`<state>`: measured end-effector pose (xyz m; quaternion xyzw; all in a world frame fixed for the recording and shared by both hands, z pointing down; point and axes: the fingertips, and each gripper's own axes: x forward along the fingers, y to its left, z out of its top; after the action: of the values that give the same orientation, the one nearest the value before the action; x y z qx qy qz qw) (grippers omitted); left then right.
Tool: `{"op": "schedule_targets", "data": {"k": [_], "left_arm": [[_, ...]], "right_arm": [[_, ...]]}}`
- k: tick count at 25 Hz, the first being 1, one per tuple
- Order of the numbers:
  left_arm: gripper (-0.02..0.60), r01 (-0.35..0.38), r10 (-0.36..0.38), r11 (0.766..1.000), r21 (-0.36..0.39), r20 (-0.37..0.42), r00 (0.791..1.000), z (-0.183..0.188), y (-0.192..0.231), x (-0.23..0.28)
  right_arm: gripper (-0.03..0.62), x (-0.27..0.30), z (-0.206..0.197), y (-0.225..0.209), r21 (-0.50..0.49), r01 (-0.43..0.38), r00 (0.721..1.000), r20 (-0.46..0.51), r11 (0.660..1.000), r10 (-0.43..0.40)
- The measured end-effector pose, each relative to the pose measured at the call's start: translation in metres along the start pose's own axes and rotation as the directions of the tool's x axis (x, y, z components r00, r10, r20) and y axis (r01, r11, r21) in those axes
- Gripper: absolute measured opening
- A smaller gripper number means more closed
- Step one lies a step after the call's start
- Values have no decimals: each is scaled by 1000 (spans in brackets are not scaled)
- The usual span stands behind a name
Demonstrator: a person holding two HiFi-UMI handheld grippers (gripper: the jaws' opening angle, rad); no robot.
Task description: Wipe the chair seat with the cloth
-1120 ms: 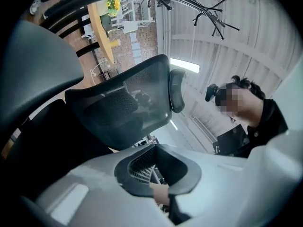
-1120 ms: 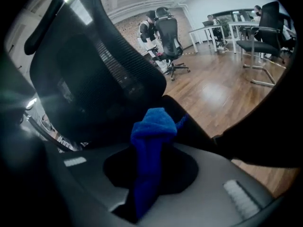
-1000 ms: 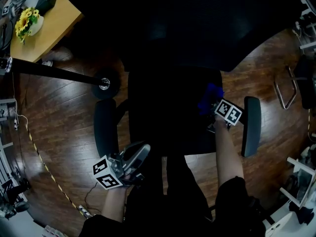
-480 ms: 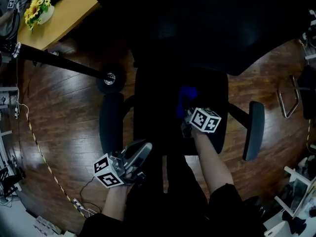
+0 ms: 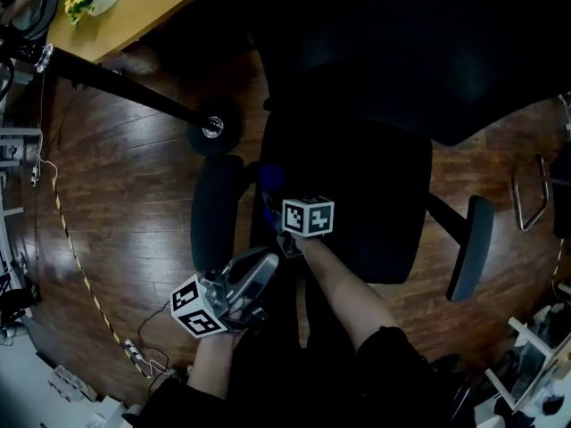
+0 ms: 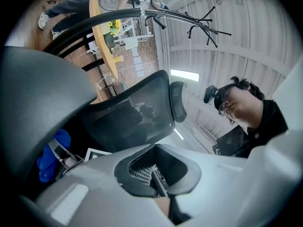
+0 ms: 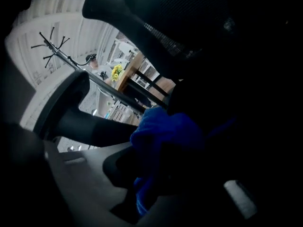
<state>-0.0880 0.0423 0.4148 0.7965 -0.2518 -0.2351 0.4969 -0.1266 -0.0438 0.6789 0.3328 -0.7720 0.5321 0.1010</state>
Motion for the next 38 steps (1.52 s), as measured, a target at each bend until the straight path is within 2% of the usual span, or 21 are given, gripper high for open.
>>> {"op": "schedule_targets", "data": {"k": [2, 7, 12, 18, 21, 25, 27, 30, 35, 38], "left_arm": [[-8, -4, 4, 1000, -1, 2, 1000, 0, 1, -2], [-8, 4, -4, 1000, 5, 7, 1000, 3, 1, 0], [-8, 30, -29, 1000, 5, -37, 999, -11, -8, 13], [-8, 60, -60, 998, -1, -105, 993, -26, -19, 32], [-8, 65, -65, 998, -5, -118, 991, -29, -19, 41], [-8, 77, -77, 997, -3, -127, 989, -31, -17, 50], [-8, 76, -75, 997, 1, -131, 989, -32, -15, 50], [-8, 70, -69, 998, 2, -126, 990, -30, -12, 49], [-8, 63, -62, 998, 3, -111, 992, -27, -8, 44], [-8, 57, -57, 998, 6, -96, 994, -23, -6, 37]], "right_arm": [[63, -4, -5, -12, -45, 25, 1000, 2, 999, -25], [63, -38, -4, -59, -39, 145, 989, 39, 989, -144], [63, -94, 6, -118, 69, 243, 963, 102, 968, -249], [63, -181, 12, -177, 171, 358, 908, 166, 918, -385], [63, -225, 13, -200, 173, 424, 876, 170, 889, -451], [63, -279, 13, -226, 166, 522, 816, 189, 836, -547], [61, -294, 12, -234, 196, 538, 791, 217, 820, -572], [61, -298, 11, -240, 204, 551, 777, 230, 809, -586], [63, -298, 15, -239, 204, 536, 790, 223, 819, -572], [61, -287, 16, -221, 174, 554, 780, 235, 815, -580]]}}
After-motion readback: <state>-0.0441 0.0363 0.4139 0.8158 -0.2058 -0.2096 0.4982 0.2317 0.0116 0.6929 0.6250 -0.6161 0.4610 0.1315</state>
